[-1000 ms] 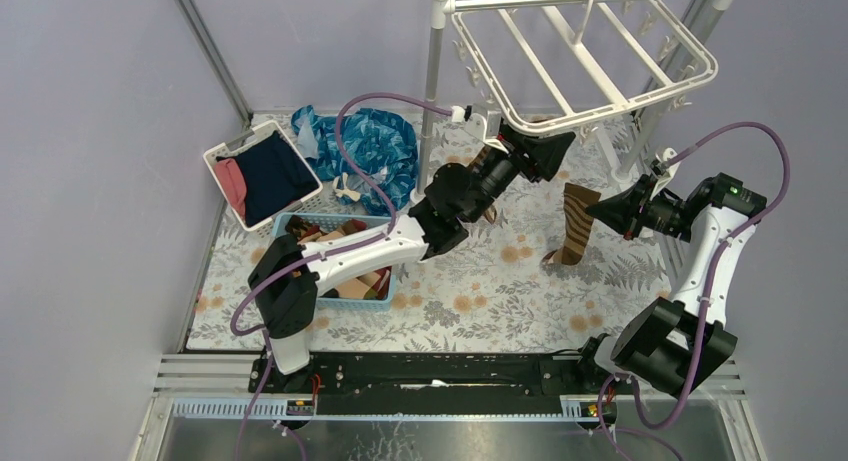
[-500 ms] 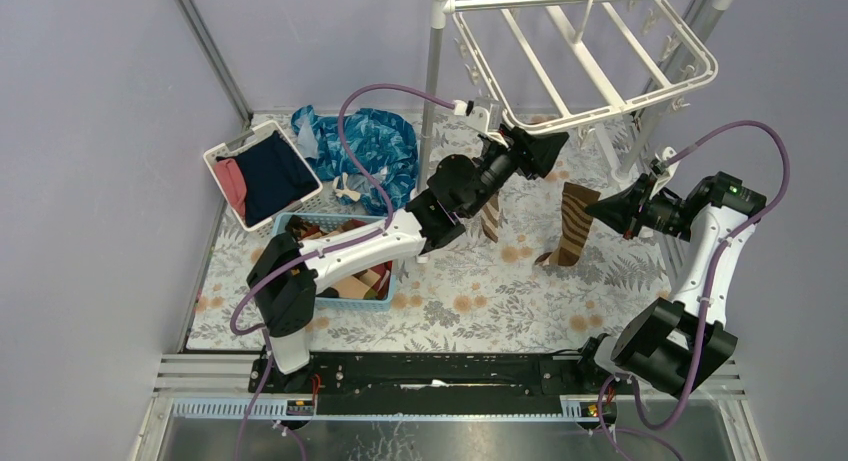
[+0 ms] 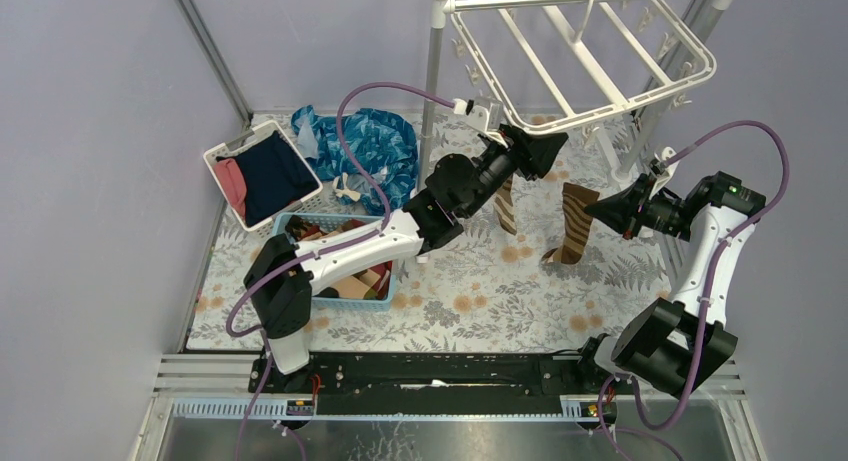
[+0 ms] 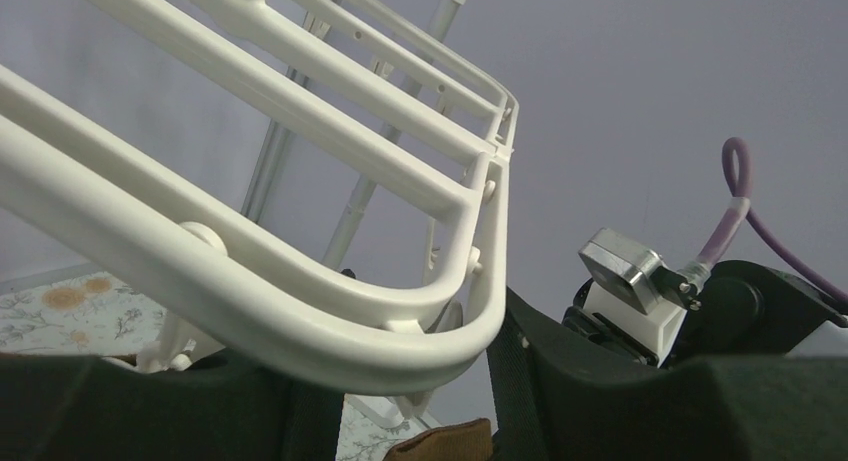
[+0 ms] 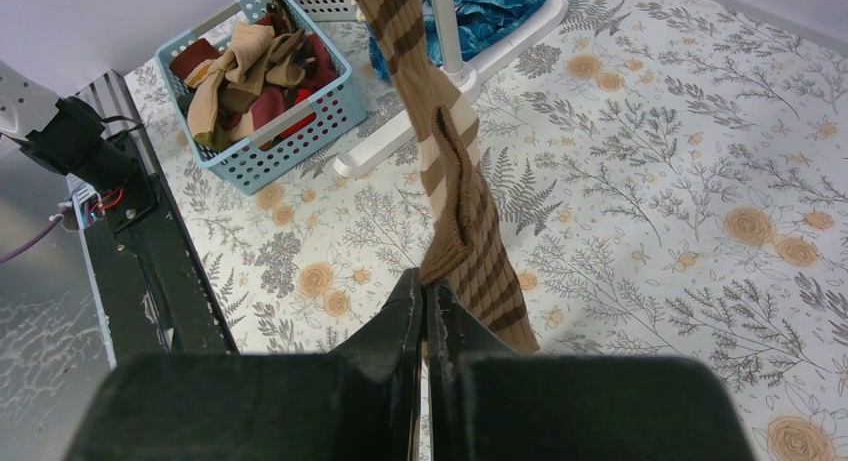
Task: Clip the socks to the hanger
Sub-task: Open the clamp at the hanger, then clamp the sock onto the hanger.
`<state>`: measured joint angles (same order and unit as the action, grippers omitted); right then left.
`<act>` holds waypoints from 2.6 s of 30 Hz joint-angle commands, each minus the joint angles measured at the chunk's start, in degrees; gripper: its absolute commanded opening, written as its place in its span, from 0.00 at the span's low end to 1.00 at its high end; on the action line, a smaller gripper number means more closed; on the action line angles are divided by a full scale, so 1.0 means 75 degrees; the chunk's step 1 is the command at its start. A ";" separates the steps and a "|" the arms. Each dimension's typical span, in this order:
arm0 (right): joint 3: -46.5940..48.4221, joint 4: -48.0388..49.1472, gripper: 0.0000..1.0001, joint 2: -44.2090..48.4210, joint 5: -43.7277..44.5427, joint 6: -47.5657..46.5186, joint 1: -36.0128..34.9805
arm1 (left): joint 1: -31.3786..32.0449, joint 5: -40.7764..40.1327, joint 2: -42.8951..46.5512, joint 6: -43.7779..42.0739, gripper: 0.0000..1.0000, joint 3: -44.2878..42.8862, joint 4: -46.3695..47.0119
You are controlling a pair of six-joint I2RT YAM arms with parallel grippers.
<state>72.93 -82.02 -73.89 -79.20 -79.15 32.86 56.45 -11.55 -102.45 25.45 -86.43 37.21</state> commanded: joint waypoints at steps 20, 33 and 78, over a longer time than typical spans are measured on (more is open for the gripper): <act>0.0382 -0.0274 0.00 0.0075 -0.0257 0.0017 -0.0243 | -0.0073 0.0190 0.0219 0.0113 0.26 -0.0141 0.0042; 0.0492 0.2394 0.00 0.0972 0.0109 0.2808 -0.1460 | -0.0070 0.0158 0.0220 0.0265 0.16 -0.0204 -0.0010; 0.0150 0.5448 0.00 0.0977 -0.1767 0.6360 -0.2832 | -0.0355 0.1485 0.0689 0.0885 0.13 0.0737 0.0892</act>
<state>78.48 -62.81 -70.17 -86.63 -53.84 11.99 54.39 -2.33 -99.24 30.68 -81.91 40.47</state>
